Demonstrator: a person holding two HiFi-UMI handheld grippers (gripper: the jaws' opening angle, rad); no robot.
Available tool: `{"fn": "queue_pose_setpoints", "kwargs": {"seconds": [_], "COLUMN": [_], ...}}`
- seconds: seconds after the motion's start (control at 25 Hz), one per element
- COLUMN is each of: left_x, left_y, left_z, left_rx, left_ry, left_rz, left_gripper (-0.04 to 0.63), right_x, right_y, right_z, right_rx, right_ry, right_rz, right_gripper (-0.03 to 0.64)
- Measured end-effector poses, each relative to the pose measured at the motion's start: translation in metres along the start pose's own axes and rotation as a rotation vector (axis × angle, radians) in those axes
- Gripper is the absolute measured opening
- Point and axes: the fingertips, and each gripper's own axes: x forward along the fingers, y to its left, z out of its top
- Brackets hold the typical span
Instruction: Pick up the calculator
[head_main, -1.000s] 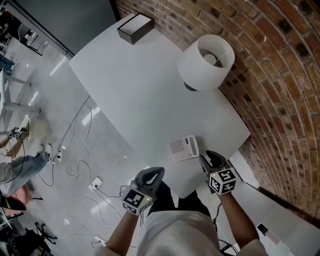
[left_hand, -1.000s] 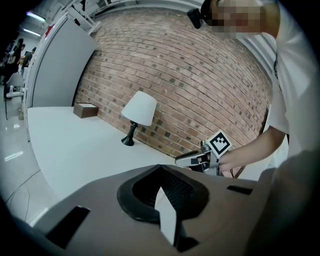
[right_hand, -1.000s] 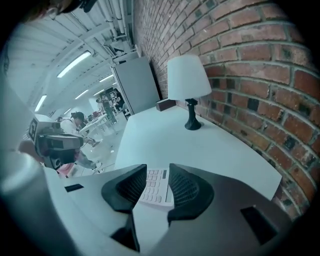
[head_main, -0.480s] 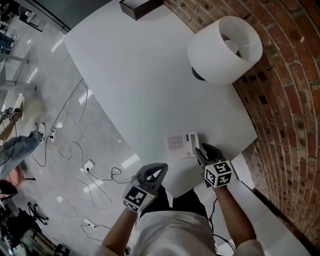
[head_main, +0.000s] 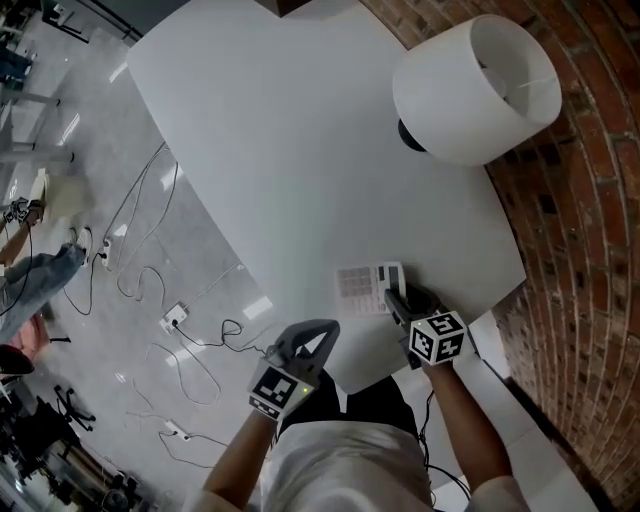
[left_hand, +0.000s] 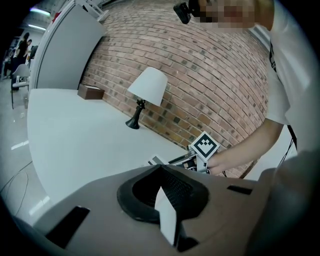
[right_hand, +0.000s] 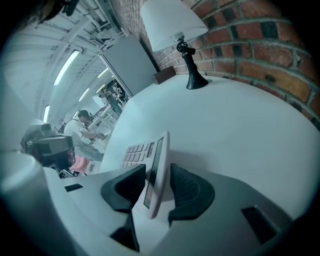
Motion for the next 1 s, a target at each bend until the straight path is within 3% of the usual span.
{"fn": "queue_pose_setpoints", "kwargs": {"seconds": [0.32, 0.68, 1.0], "left_x": [-0.002, -0.017, -0.049], "left_y": [-0.001, -0.004, -0.014], "left_z": [-0.01, 0.004, 0.021], "left_rx": [-0.016, -0.01, -0.002], "left_ry": [0.016, -0.009, -0.044], "left_rz": [0.015, 0.018, 0.005], "left_gripper": [0.012, 0.012, 0.012], "right_x": [0.008, -0.005, -0.042], "right_y": [0.012, 0.023, 0.038], "right_z": [0.0, 0.008, 0.025], "right_rx": [0.271, 0.284, 0.381], "right_ry": [-0.028, -0.055, -0.134], "right_rz": [0.202, 0.196, 0.171], "right_gripper": [0.079, 0.072, 0.069]}}
